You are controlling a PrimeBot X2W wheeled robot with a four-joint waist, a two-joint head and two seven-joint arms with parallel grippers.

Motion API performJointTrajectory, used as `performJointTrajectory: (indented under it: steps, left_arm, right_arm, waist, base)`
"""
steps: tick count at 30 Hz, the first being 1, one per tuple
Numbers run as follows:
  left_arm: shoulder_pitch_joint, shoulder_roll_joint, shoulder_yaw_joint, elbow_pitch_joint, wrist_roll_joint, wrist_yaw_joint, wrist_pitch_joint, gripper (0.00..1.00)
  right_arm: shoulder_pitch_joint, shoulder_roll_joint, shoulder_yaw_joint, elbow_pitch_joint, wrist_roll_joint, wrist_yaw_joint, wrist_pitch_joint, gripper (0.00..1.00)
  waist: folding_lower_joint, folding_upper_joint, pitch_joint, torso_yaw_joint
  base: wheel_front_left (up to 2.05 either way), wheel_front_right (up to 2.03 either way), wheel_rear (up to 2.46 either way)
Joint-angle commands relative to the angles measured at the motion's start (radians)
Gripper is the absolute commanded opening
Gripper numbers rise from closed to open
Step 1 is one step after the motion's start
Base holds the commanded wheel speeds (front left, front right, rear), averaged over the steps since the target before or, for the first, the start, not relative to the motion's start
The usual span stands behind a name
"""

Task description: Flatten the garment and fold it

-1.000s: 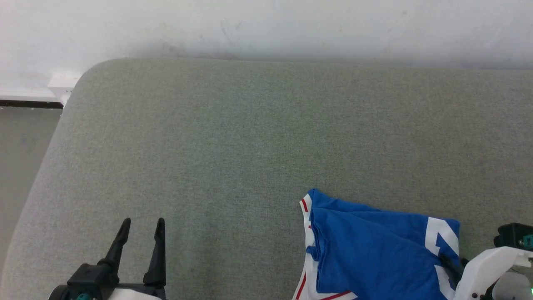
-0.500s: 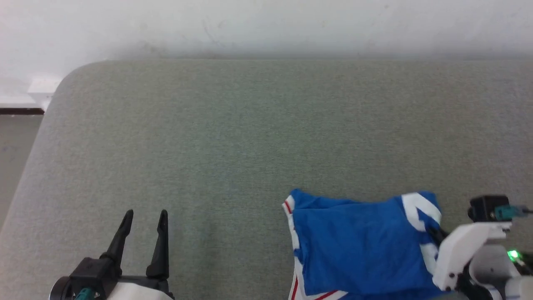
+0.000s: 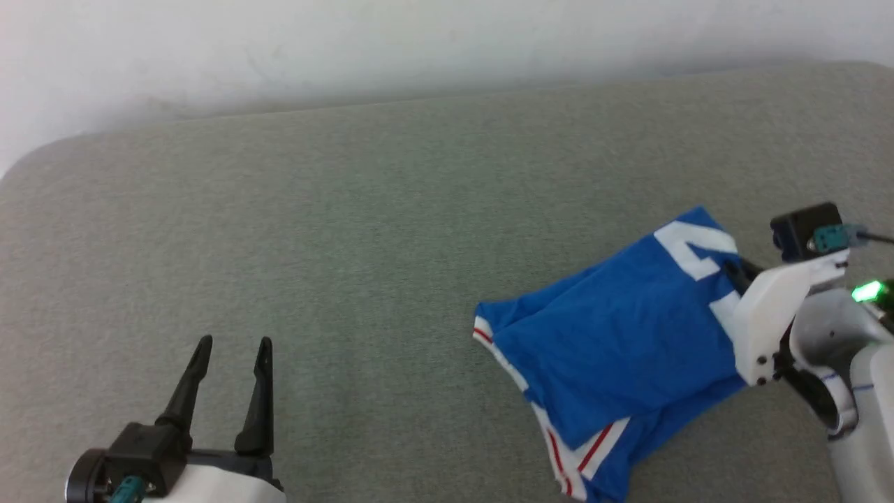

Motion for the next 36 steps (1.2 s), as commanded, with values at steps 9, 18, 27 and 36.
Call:
performJointTrajectory:
  steps: [9,18,27,36]
  left_arm:
    - [-0.055,0.041,0.008,-0.046,0.014,0.002,0.029,1.0]
    - [-0.091,0.086,0.019,-0.1,0.031,0.001,0.055,1.0]
    - [-0.141,0.137,0.035,-0.168,0.049,-0.004,0.086,1.0]
    - [-0.173,0.154,0.02,-0.176,0.051,-0.019,0.099,1.0]
  right_arm:
    - [-0.177,-0.107,0.025,0.09,-0.051,-0.001,-0.011,0.0]
    - [-0.295,-0.17,-0.027,0.163,-0.105,-0.001,-0.038,0.0]
    - [-0.358,-0.207,-0.112,0.208,-0.178,-0.001,-0.075,0.0]
    - [-0.352,-0.194,-0.207,0.277,-0.27,-0.001,-0.152,0.0]
  waist:
    - [-0.0001,0.0,0.08,-0.105]
    - [-0.0001,0.0,0.171,-0.144]
    - [-0.0001,0.0,0.275,-0.166]
    - [-0.0001,0.0,0.321,-0.151]
  base:
    - [0.0,0.0,0.0]
    - [0.0,0.0,0.0]
    - [0.0,0.0,0.0]
    - [0.0,0.0,0.0]
